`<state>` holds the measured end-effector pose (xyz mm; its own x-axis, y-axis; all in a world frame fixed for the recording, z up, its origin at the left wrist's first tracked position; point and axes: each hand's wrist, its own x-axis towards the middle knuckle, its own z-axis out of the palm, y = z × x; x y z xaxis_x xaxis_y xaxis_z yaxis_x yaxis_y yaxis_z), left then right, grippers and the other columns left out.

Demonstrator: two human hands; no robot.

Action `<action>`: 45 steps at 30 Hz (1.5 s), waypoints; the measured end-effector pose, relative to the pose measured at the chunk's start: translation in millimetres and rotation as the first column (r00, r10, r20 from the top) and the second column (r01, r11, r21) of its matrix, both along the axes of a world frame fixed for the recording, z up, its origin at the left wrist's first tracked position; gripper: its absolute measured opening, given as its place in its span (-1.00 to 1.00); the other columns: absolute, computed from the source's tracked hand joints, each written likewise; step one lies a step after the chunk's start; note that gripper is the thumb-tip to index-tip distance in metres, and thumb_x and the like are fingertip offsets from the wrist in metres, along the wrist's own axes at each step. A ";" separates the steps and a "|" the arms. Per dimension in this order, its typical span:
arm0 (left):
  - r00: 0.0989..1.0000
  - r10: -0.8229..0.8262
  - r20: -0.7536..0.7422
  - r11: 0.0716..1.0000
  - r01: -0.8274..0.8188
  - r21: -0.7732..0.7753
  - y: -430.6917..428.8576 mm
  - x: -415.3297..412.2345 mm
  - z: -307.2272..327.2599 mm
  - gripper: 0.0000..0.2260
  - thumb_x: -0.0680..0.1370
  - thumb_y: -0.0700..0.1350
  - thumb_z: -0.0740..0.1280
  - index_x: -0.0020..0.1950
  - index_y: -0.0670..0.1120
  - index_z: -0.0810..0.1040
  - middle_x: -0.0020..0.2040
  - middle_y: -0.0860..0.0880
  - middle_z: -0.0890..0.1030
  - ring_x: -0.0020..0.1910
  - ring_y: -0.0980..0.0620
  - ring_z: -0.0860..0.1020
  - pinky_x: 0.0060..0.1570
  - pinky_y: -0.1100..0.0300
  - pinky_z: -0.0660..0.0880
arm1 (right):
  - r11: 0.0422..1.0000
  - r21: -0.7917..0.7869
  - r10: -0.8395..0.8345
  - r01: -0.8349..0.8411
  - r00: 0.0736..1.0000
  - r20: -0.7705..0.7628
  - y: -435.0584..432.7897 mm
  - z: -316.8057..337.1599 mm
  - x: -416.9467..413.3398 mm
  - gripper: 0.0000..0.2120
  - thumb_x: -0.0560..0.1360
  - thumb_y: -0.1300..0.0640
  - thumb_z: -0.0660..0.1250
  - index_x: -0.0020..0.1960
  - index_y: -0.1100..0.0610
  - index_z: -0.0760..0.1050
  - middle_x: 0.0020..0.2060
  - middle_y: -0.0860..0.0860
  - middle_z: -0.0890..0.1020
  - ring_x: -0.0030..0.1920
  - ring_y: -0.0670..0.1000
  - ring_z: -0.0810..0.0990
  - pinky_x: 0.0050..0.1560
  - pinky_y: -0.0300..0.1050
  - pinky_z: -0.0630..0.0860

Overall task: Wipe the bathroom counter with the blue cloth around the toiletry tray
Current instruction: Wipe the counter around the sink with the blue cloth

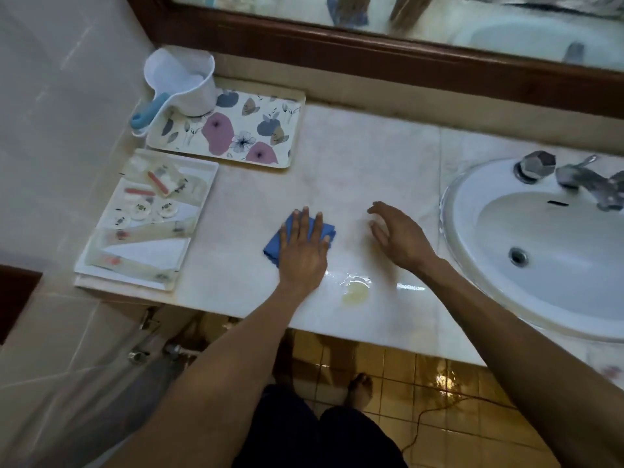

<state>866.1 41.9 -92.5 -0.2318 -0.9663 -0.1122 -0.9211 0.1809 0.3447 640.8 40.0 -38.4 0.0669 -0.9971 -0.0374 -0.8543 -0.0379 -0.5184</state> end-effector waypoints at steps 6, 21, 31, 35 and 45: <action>0.963 -0.235 -0.134 0.972 0.236 -0.004 51.2 17.8 -9.3 -0.32 0.65 0.25 -0.27 0.60 -0.10 0.21 0.62 -0.06 0.15 0.62 -0.02 0.05 0.57 0.02 -0.04 | 0.981 -0.020 -0.196 0.195 0.974 -0.118 24.2 2.3 -112.5 -0.58 0.61 0.06 0.23 0.41 0.20 0.38 0.47 0.20 0.36 0.48 0.19 0.30 0.45 0.09 0.25; 0.959 -0.273 0.074 0.961 0.276 -0.028 134.3 -26.6 0.6 -0.42 0.68 0.24 -0.07 0.65 0.04 -0.03 0.66 0.06 -0.06 0.63 0.08 -0.14 0.58 -0.05 -0.05 | 0.878 0.258 -0.420 0.404 0.907 0.008 79.6 -14.1 -157.1 -0.40 0.63 -0.28 -0.06 0.51 0.07 0.19 0.41 0.12 0.47 0.32 0.26 0.48 0.29 0.12 0.34; 0.994 0.070 0.085 0.997 -0.072 0.023 142.8 -97.1 3.4 -0.45 0.70 0.17 -0.13 0.65 -0.01 -0.08 0.66 -0.02 -0.09 0.63 -0.02 -0.17 0.58 -0.11 -0.10 | 0.876 0.215 -0.434 0.433 0.900 -0.043 75.8 -15.4 -152.7 -0.38 0.61 -0.29 -0.11 0.44 0.13 0.25 0.34 0.13 0.50 0.26 0.26 0.51 0.26 0.19 0.33; 0.956 -0.279 0.086 0.960 0.279 0.009 146.5 -45.4 3.5 -0.47 0.70 0.20 -0.08 0.65 0.10 -0.04 0.66 0.07 -0.07 0.63 0.07 -0.15 0.58 -0.04 -0.07 | 0.875 0.212 -0.437 0.435 0.899 -0.041 76.1 -16.1 -155.2 -0.38 0.61 -0.29 -0.10 0.45 0.12 0.25 0.35 0.13 0.50 0.27 0.26 0.50 0.28 0.18 0.32; 0.968 0.234 -0.092 0.972 -0.235 0.003 12.8 -100.5 10.4 -0.58 0.73 0.00 -0.03 0.59 -0.04 0.25 0.61 -0.12 0.21 0.61 -0.13 0.08 0.54 -0.07 -0.01 | 0.872 0.239 -0.436 0.427 0.900 -0.018 73.3 -22.3 -160.9 -0.39 0.62 -0.28 -0.07 0.48 0.09 0.23 0.41 0.07 0.46 0.33 0.23 0.48 0.32 0.14 0.29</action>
